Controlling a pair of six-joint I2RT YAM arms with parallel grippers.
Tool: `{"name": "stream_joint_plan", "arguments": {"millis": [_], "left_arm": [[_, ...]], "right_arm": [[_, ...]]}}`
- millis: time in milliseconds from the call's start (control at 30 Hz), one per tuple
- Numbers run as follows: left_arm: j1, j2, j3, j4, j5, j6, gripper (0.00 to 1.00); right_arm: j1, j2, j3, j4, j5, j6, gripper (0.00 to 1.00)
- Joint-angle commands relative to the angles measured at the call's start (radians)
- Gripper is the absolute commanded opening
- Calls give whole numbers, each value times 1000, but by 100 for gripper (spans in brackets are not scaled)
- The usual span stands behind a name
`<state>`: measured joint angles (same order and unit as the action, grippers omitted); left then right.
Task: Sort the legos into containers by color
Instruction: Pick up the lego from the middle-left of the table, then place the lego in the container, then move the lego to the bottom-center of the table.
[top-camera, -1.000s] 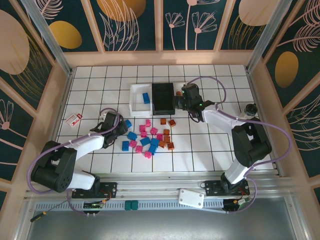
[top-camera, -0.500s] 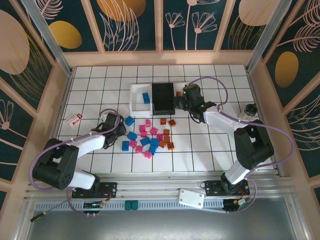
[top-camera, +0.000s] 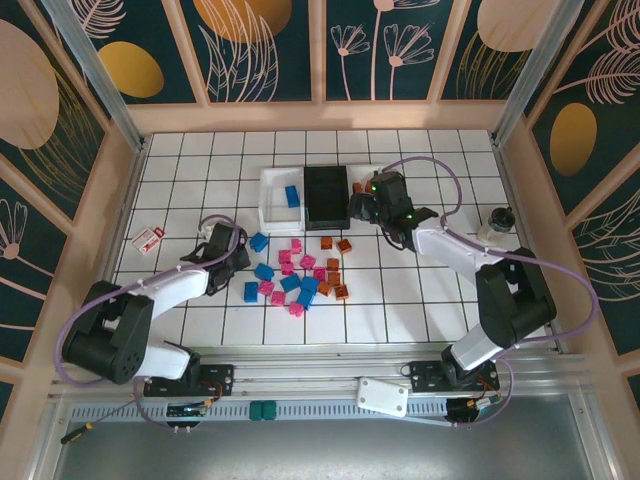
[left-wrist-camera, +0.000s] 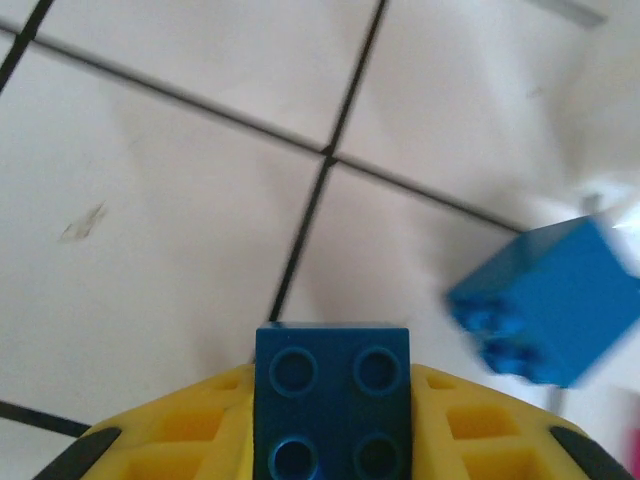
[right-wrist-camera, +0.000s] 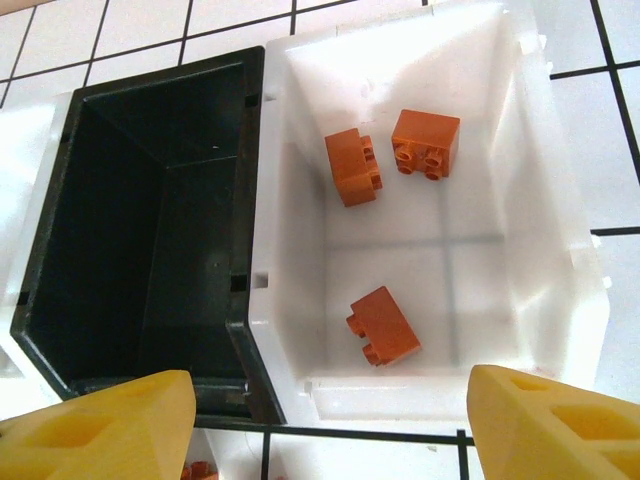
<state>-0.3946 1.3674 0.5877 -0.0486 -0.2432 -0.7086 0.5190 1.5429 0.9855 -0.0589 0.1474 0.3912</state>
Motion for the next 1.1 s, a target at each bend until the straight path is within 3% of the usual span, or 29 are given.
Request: {"name": "stream_joint_plan", "arguments": {"millis": [0, 167, 433, 600, 667, 800, 1067], "left_arm": [[-49, -37, 156, -44, 20, 48, 20], [-87, 137, 393, -62, 45, 88, 20], [-85, 492, 733, -141, -30, 137, 23], [-84, 571, 853, -186, -40, 139, 46], [-85, 532, 839, -176, -20, 136, 55], [-85, 400, 724, -164, 16, 123, 60], [-100, -19, 190, -133, 165, 17, 62]], "right_arm": [[4, -57, -46, 39, -24, 36, 72], [7, -84, -90, 38, -26, 54, 72], [15, -133, -125, 12, -16, 62, 72], [22, -150, -139, 4, -16, 66, 73], [22, -157, -144, 2, -14, 66, 73], [22, -171, -156, 8, -21, 66, 74], [22, -184, -183, 38, -52, 65, 74]]}}
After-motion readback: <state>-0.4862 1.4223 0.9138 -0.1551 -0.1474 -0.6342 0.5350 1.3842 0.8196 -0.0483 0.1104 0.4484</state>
